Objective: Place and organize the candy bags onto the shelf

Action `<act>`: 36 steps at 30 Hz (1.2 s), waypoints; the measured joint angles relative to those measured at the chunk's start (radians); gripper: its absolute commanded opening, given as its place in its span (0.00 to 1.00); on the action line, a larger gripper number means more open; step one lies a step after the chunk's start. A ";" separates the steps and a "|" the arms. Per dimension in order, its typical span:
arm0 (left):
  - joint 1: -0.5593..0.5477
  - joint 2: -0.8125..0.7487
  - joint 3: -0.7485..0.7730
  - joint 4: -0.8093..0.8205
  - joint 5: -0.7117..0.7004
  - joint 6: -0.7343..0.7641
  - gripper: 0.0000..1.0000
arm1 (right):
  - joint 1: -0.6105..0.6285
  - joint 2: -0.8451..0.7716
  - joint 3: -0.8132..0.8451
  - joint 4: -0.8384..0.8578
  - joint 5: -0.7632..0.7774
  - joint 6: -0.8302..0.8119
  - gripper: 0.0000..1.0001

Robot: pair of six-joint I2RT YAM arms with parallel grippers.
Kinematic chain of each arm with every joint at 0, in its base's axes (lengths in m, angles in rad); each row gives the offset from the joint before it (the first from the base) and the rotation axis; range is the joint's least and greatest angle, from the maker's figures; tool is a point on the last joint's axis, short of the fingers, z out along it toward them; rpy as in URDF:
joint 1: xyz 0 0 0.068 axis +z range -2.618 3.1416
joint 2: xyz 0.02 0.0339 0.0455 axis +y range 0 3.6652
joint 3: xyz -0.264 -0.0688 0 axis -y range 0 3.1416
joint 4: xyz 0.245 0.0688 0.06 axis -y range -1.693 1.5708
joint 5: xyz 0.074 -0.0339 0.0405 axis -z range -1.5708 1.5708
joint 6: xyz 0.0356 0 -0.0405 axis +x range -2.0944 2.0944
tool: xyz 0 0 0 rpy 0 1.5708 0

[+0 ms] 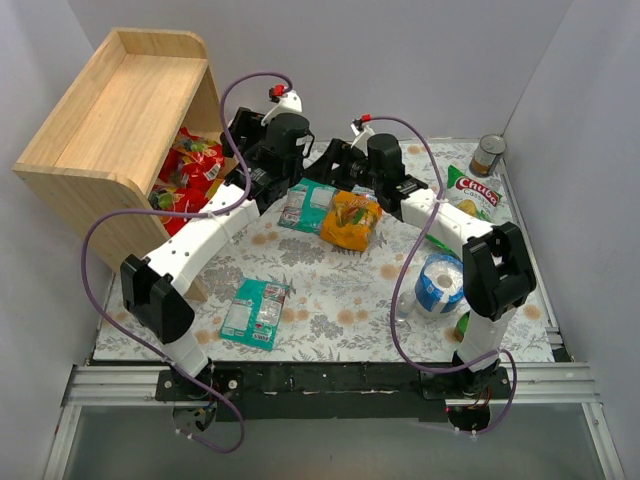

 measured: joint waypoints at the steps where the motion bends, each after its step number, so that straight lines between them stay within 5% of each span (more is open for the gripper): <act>1: 0.001 0.004 -0.028 0.031 -0.029 0.042 0.73 | -0.005 -0.008 0.000 -0.015 0.001 -0.008 0.81; 7: 0.033 0.021 -0.060 0.060 -0.081 0.096 0.74 | -0.019 -0.029 -0.023 -0.061 -0.003 -0.032 0.79; 23: 0.275 0.122 0.059 -0.145 0.067 -0.174 0.70 | -0.072 -0.142 -0.238 -0.024 -0.066 -0.025 0.79; 36: 0.323 0.267 0.177 -0.138 0.055 -0.286 0.63 | -0.108 -0.215 -0.386 0.062 -0.129 -0.005 0.77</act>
